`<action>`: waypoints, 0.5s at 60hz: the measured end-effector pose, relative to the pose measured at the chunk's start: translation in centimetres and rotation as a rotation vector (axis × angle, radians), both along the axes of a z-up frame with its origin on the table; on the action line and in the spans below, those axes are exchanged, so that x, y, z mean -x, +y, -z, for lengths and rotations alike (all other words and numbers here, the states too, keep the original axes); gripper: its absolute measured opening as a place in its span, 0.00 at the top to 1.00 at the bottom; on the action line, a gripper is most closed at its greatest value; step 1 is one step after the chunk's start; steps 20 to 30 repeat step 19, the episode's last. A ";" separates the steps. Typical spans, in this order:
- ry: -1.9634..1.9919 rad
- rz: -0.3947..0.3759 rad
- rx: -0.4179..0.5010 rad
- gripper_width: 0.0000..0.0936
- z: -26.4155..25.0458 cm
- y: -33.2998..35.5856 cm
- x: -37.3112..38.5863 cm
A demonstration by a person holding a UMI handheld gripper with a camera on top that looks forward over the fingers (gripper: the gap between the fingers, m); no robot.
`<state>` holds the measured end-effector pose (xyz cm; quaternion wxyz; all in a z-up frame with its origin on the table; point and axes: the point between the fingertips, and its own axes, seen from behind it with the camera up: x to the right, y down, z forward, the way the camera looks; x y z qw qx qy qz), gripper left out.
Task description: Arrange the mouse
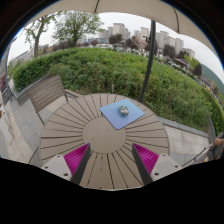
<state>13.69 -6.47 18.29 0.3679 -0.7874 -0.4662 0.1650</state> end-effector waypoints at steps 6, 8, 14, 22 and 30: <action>-0.006 0.028 0.012 0.09 -0.2 -0.9 -1.6; -0.009 0.031 -0.001 0.09 -0.3 -1.0 -2.0; -0.025 0.050 -0.023 0.09 -0.7 -0.9 -3.0; -0.018 0.060 -0.005 0.09 -0.8 -1.4 -3.1; -0.018 0.060 -0.005 0.09 -0.8 -1.4 -3.1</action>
